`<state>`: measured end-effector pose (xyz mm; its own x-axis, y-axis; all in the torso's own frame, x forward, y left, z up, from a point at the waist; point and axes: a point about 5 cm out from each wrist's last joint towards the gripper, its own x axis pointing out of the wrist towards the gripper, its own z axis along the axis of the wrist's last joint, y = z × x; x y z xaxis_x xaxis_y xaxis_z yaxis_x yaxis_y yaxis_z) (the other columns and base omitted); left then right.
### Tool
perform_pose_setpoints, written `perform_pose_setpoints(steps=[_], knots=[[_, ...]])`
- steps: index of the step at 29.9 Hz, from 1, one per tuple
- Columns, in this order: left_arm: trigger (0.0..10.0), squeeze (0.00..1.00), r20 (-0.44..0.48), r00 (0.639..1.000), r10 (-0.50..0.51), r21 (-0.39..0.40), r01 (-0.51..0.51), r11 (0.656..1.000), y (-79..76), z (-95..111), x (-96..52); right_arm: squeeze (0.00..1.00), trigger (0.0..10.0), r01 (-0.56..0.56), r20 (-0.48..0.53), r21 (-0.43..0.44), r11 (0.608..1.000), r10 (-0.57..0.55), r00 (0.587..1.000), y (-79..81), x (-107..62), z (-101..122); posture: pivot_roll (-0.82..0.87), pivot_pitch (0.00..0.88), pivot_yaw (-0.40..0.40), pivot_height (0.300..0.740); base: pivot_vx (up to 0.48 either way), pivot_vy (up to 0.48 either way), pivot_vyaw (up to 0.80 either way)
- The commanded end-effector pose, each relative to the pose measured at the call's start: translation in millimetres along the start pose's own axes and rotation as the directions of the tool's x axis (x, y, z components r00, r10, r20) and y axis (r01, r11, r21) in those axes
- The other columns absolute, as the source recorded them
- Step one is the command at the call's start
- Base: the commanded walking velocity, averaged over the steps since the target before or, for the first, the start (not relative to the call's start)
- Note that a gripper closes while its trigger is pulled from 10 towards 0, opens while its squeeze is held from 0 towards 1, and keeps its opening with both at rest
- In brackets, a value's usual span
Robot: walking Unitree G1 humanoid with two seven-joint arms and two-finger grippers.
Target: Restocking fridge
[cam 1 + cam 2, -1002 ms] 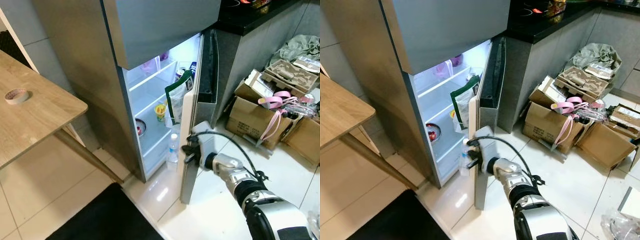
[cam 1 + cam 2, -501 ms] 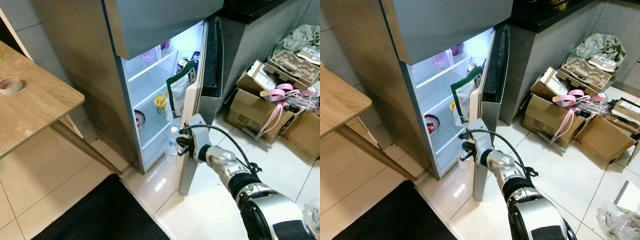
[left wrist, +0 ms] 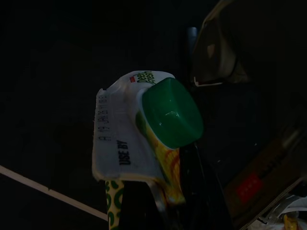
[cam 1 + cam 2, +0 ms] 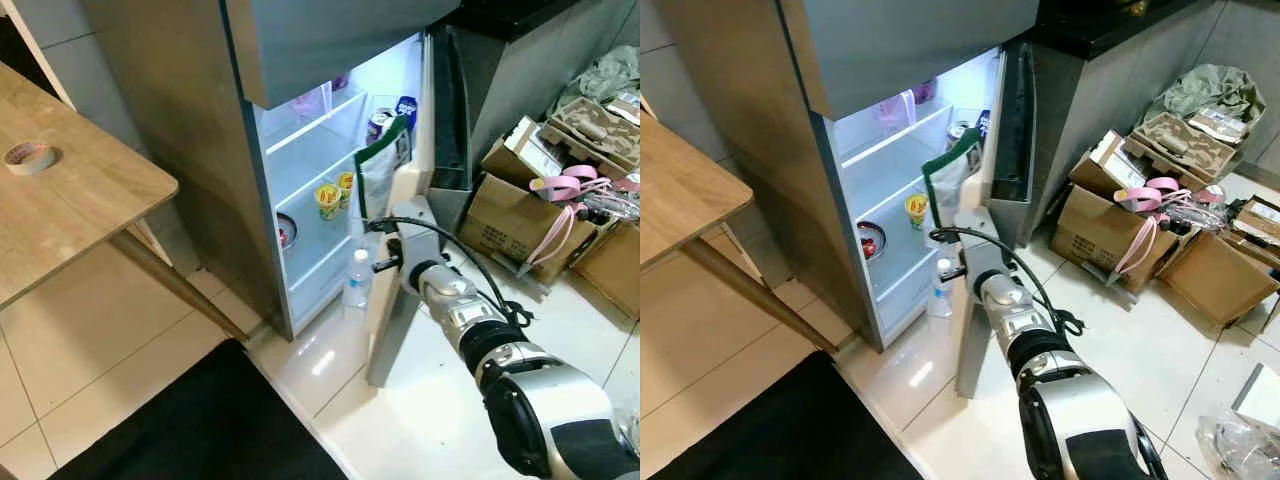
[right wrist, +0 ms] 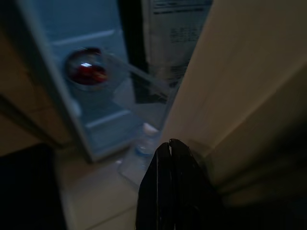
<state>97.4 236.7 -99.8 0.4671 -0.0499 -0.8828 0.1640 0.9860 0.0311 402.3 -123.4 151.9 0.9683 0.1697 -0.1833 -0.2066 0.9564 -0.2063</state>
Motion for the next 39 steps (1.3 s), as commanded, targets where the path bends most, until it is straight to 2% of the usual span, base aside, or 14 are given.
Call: perform_pose_setpoints(steps=[1, 9, 11, 14, 16, 17, 19, 21, 22, 24, 25, 31, 33, 39], knots=[[10.0, 0.00, -0.050, 0.999, 0.006, 0.009, -0.006, 1.000, 3.3, -13, -4.5, 0.00, 10.0, 0.114, -0.034, 0.018, 0.993, -0.113, 0.993, -23.2, -3.5, -7, 0.07, 0.237, -0.014, 0.740, 0.000, 0.000, 0.00], [10.0, 0.00, -0.051, 0.999, 0.005, 0.012, -0.005, 1.000, 3.2, -13, -4.1, 0.00, 10.0, 0.226, -0.077, 0.000, 0.974, -0.225, 0.971, -50.8, -12.2, -23, 0.06, 0.226, -0.008, 0.740, 0.000, 0.000, 0.00], [10.0, 0.00, -0.046, 0.999, 0.008, 0.014, -0.007, 1.000, 4.6, -10, -3.5, 0.00, 10.0, 0.296, -0.094, -0.006, 0.955, -0.295, 0.951, -69.7, -18.7, -29, 0.05, 0.207, -0.002, 0.740, 0.000, 0.000, 0.00], [10.0, 0.00, -0.045, 0.999, 0.009, 0.015, -0.009, 1.000, 5.3, -9, -3.3, 0.00, 10.0, 0.324, -0.099, -0.003, 0.946, -0.323, 0.941, -78.2, -21.9, -32, 0.05, 0.207, -0.002, 0.740, 0.000, 0.000, 0.00], [10.0, 0.00, -0.042, 0.999, 0.013, 0.019, -0.012, 1.000, 6.9, -6, -2.8, 0.00, 10.0, 0.388, -0.114, 0.003, 0.922, -0.385, 0.916, -98.6, -30.6, -38, 0.04, 0.193, 0.003, 0.740, 0.000, 0.000, 0.00], [10.0, 0.00, -0.042, 0.999, 0.013, 0.019, -0.012, 1.000, 6.9, -6, -2.8, 0.00, 10.0, 0.388, -0.114, 0.003, 0.922, -0.385, 0.916, -98.6, -30.6, -38, 0.04, 0.193, 0.003, 0.740, 0.000, 0.000, 0.00], [10.0, 0.00, -0.038, 0.999, 0.015, 0.022, -0.014, 1.000, 7.6, -3, -2.0, 0.00, 10.0, 0.440, -0.137, -0.005, 0.898, -0.436, 0.889, -114.4, -40.3, -49, 0.04, 0.183, 0.005, 0.740, 0.000, 0.000, 0.00], [10.0, 0.00, -0.038, 0.999, 0.015, 0.022, -0.014, 1.000, 7.6, -3, -2.0, 0.00, 10.0, 0.440, -0.137, -0.005, 0.898, -0.436, 0.889, -114.4, -40.3, -49, 0.04, 0.183, 0.005, 0.740, 0.000, 0.000, 0.00], [10.0, 0.00, -0.032, 0.999, 0.017, 0.022, -0.016, 1.000, 7.7, 0, -1.0, 0.00, 10.0, 0.463, -0.172, -0.006, 0.886, -0.457, 0.872, -121.1, -48.6, -63, 0.04, 0.173, 0.003, 0.740, 0.000, 0.000, 0.00], [10.0, 0.00, -0.027, 0.999, 0.018, 0.021, -0.018, 1.000, 7.9, 2, -0.4, 0.00, 10.0, 0.468, -0.195, -0.010, 0.884, -0.461, 0.866, -122.0, -52.9, -73, 0.04, 0.172, 0.003, 0.740, 0.000, 0.000, 0.00], [10.0, 0.00, -0.021, 1.000, 0.021, 0.019, -0.020, 1.000, 8.2, 4, 0.3, 0.00, 10.0, 0.464, -0.232, -0.029, 0.885, -0.458, 0.858, -120.2, -59.5, -89, 0.04, 0.166, 0.001, 0.740, 0.000, 0.000, 0.00], [10.0, 0.00, -0.024, 0.999, 0.030, 0.022, -0.029, 0.999, 11.5, 5, -0.4, 0.00, 10.0, 0.452, -0.350, -0.068, 0.890, -0.445, 0.824, -108.8, -80.1, -135, 0.05, 0.135, 0.004, 0.740, 0.000, 0.000, 0.00], [10.0, 0.00, -0.027, 0.999, 0.031, 0.025, -0.031, 0.999, 12.2, 4, -0.8, 0.00, 10.0, 0.450, -0.365, -0.076, 0.890, -0.444, 0.818, -107.3, -83.3, -141, 0.05, 0.135, 0.004, 0.740, 0.000, 0.000, 0.00], [10.0, 0.00, -0.052, 0.998, 0.040, 0.045, -0.037, 0.998, 16.3, -1, -3.0, 0.00, 10.0, 0.441, -0.513, -0.110, 0.891, -0.431, 0.743, -94.4, -119.5, -194, 0.05, 0.105, 0.007, 0.740, 0.000, 0.000, 0.00]])
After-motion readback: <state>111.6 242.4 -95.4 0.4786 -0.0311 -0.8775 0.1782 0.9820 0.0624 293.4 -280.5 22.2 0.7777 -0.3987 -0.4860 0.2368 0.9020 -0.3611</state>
